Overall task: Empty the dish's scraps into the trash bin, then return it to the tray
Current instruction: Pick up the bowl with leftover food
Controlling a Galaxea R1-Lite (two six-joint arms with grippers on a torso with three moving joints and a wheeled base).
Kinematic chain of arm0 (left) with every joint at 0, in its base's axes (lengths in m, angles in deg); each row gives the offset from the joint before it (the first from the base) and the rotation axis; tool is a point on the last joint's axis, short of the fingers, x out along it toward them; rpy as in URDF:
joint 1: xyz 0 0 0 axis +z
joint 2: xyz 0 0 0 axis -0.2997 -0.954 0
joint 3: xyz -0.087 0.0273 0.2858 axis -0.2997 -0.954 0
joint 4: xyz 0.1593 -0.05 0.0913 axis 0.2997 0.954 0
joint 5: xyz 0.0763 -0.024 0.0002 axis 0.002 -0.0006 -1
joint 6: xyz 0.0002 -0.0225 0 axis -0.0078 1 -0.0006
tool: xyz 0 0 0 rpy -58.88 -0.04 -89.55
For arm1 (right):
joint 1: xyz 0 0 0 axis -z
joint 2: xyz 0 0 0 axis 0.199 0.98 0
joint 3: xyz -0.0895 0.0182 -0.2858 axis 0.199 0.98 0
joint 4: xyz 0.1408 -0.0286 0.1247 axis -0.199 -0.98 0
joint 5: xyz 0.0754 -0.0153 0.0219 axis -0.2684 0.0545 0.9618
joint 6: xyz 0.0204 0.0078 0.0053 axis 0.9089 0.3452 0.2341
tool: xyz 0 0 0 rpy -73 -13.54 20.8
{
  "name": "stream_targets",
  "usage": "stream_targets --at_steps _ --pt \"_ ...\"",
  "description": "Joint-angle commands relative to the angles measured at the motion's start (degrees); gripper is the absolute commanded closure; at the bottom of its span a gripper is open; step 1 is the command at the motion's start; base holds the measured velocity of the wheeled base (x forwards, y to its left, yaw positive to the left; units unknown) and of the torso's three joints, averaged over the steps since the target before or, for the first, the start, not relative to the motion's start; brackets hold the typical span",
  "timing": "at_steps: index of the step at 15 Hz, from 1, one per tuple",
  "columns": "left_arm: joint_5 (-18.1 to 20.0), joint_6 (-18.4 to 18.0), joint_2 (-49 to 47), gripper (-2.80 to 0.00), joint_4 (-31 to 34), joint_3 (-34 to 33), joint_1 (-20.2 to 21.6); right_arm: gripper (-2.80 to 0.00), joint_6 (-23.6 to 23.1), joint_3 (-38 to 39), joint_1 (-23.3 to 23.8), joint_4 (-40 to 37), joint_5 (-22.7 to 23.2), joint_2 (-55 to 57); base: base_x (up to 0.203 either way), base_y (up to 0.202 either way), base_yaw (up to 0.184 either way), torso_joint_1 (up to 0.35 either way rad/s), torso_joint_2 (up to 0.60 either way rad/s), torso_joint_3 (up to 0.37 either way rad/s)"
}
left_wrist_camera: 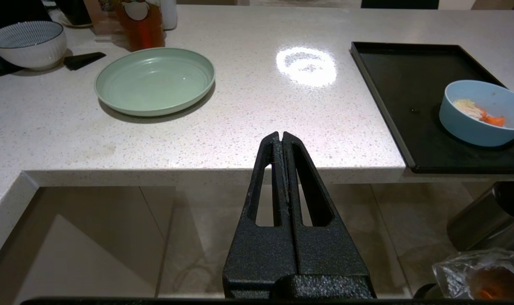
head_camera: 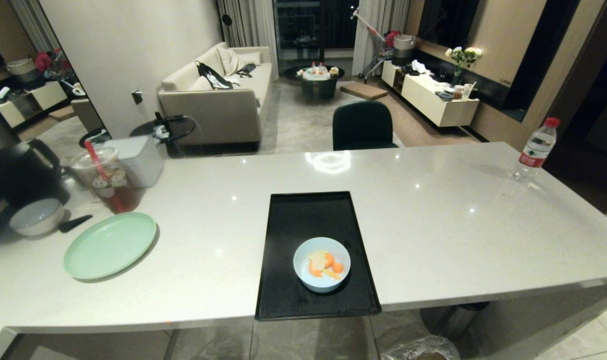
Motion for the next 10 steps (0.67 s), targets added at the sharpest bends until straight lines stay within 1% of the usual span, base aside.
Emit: stream_targets --at_steps 1,6,7,10 --pt "-0.03 0.03 -0.06 0.0 -0.04 0.0 0.0 0.0 -0.21 0.0 -0.01 -0.04 0.0 0.07 0.0 0.0 0.0 0.0 0.0 0.0" --pt "-0.03 0.03 -0.06 0.0 -0.04 0.0 0.0 0.0 -2.41 0.0 0.06 -0.04 0.23 0.07 0.0 0.0 0.0 0.0 0.0 0.0" --pt "-0.03 0.03 -0.06 0.0 -0.04 0.0 0.0 0.0 -3.79 0.0 0.0 -0.47 0.6 0.07 0.0 0.0 0.0 0.0 0.0 0.0" --pt "-0.03 0.03 -0.06 0.0 -0.04 0.0 0.0 0.0 -5.65 -0.81 -0.01 -0.76 1.77 0.12 0.0 0.0 0.0 0.0 0.0 0.0"
